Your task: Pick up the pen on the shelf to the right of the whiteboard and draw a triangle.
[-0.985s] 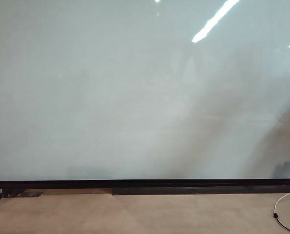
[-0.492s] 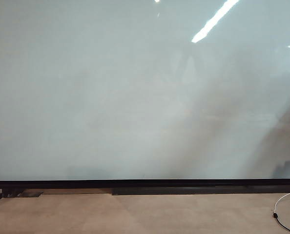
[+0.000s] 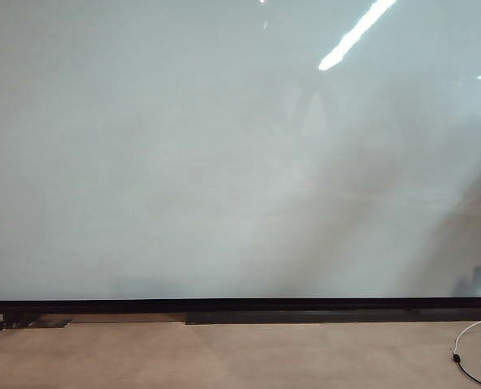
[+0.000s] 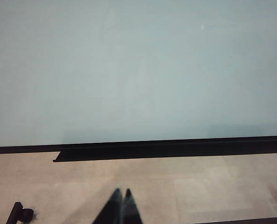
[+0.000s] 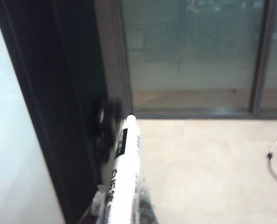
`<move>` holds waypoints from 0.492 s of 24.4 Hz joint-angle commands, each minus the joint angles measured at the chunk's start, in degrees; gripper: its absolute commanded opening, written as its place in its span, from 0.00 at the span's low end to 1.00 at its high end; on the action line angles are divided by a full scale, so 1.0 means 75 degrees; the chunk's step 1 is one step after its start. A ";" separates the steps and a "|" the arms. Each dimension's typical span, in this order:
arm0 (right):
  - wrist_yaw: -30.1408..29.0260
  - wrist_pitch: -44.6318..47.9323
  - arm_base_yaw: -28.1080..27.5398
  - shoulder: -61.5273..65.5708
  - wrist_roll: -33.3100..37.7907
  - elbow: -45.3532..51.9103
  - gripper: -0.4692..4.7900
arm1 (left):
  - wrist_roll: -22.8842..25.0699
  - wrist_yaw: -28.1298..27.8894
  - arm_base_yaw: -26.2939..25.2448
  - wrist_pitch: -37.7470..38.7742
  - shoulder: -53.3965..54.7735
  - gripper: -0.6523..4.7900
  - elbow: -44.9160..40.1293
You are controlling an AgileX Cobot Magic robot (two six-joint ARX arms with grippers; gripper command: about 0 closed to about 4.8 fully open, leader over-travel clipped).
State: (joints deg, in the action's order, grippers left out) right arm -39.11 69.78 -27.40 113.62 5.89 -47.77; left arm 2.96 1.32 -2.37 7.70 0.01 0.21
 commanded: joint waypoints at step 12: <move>0.1990 -0.2092 -0.0437 -0.3261 -0.1183 0.1361 0.08 | 0.0003 0.0023 0.0003 -0.0061 0.0000 0.11 0.0026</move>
State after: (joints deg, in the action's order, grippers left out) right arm -25.76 53.45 -31.33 92.44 -3.95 -39.20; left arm 2.96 1.32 -2.37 7.68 0.01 0.21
